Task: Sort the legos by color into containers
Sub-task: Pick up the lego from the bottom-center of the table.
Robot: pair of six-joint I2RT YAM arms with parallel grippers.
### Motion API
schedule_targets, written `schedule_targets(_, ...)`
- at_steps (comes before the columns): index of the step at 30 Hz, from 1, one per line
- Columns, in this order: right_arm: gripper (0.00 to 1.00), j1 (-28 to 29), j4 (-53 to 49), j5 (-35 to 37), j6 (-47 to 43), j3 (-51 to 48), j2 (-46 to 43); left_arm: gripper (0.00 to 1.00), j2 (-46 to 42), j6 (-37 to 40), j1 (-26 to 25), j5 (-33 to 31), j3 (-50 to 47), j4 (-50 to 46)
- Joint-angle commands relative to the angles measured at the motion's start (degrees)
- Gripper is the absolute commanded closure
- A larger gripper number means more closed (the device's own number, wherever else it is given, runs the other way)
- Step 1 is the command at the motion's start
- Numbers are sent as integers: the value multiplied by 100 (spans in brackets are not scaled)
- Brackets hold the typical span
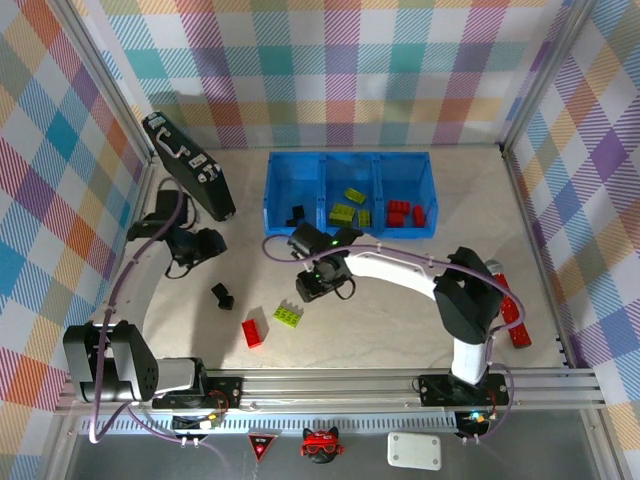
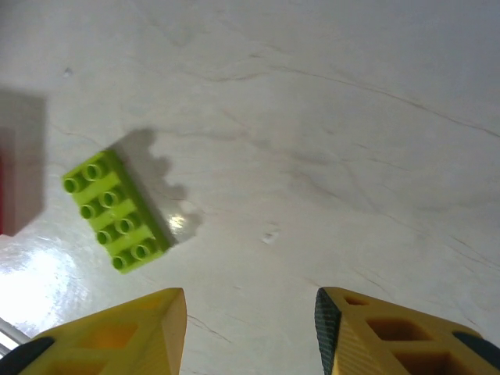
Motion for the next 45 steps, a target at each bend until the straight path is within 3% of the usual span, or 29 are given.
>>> schedule_targets(1,51,296,-319,140,-147,426,376,51,-72,442,483,530,-123,-276)
schedule_targets(5,51,627,-512,244,-203,921,867,51,-97,578,829,630,-196,-71)
schedule_targets(14,47,1007,-924,337,-389,1768,1693,51,11,569,844,753,-244,125)
schedule_targets(25,38,1101,-1080,334,-481,1935,2009,50,25,560,845,815,-257,168)
schedule_targets(45,47,1119,-1112,446,-507,1846,2230,50,-76,569,845,692,-252,142)
